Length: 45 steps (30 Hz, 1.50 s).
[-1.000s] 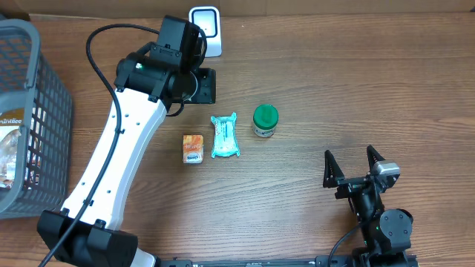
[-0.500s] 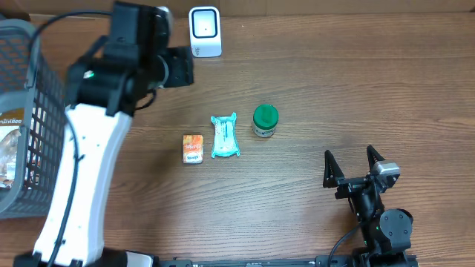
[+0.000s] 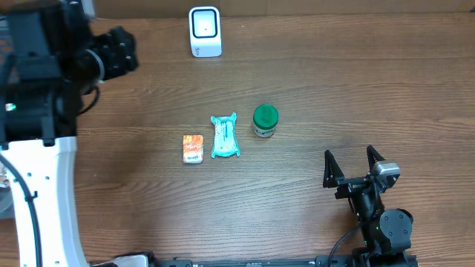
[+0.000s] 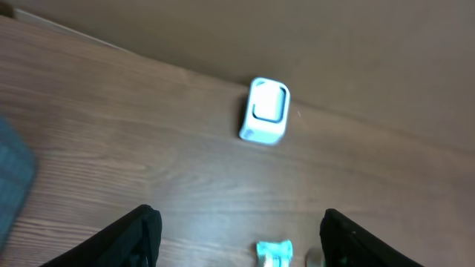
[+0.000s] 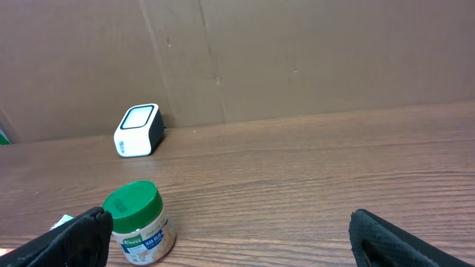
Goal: Scan the item barcode
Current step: 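Raise the left gripper and swing it back toward the basket, then lower the left gripper into the basket and grasp the Pantree bag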
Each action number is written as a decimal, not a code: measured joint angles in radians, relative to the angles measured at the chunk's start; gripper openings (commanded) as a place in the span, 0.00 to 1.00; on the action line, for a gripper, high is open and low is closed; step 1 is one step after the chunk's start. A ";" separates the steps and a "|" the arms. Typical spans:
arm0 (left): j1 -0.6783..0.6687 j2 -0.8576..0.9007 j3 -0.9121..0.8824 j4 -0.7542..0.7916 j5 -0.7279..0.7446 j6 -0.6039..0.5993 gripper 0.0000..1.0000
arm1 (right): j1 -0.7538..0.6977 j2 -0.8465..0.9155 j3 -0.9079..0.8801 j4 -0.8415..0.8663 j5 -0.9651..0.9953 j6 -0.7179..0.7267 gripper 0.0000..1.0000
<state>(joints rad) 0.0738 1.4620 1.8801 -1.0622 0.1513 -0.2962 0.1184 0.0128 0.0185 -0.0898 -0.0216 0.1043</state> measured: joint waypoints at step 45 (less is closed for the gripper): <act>0.687 0.319 -0.053 -0.022 -0.264 0.087 0.78 | 0.000 0.000 0.000 0.000 0.000 0.000 1.00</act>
<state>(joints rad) 0.7612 1.7813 1.8271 -1.0843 -0.1127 -0.2089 0.1184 0.0128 0.0185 -0.0898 -0.0216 0.1047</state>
